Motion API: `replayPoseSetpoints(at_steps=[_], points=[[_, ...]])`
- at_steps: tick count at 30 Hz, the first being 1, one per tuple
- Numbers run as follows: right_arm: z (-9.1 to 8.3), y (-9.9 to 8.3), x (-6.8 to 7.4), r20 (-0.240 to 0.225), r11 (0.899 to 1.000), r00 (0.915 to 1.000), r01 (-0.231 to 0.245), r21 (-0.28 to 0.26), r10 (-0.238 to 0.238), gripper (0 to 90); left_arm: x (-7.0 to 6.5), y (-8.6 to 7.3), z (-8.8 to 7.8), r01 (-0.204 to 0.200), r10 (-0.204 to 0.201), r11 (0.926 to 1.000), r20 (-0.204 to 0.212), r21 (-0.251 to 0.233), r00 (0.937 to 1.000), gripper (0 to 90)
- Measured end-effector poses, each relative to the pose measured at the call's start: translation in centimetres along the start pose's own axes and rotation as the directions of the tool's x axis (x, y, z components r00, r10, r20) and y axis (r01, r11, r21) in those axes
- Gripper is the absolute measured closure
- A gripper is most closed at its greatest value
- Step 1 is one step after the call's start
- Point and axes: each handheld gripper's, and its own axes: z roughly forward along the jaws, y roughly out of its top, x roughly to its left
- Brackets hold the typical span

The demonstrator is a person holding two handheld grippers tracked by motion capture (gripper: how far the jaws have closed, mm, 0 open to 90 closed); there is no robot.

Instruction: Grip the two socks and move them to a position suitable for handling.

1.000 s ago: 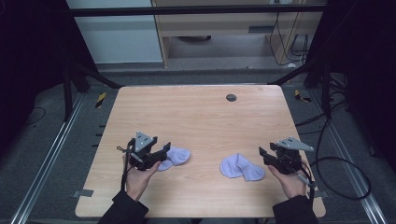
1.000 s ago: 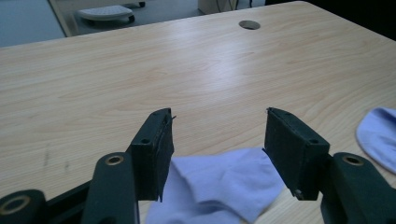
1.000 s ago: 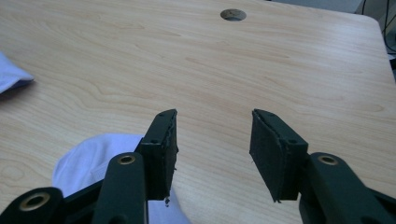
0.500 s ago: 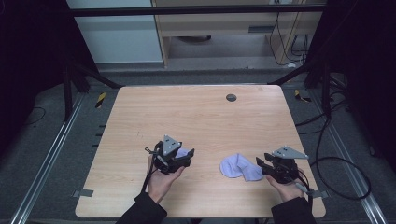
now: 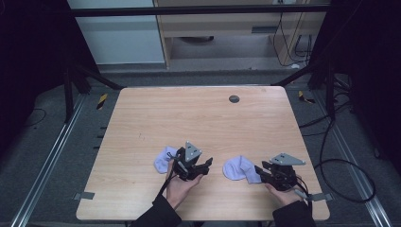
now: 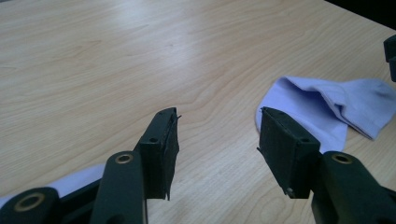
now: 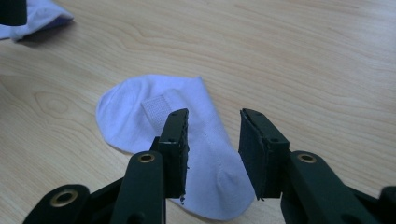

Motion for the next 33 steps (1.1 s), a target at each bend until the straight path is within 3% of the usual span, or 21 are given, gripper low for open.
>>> replayPoseSetpoints(at_steps=[15, 33], points=[[0.5, -1.1, 0.9, -0.042, 0.999, 0.9991, 0.006, 0.043, -0.004, 65.3, -2.3, -0.2, 2.8, -0.025, 0.021, 0.9982, 0.058, 0.055, 0.9981, 51.8], [2.1, -1.7, 1.7, -0.071, 0.992, 0.9966, 0.049, 0.115, -0.041, 64.0, -4.3, -0.7, 6.0, -0.048, 0.04, 0.9913, 0.073, 0.122, 0.9966, 54.0]])
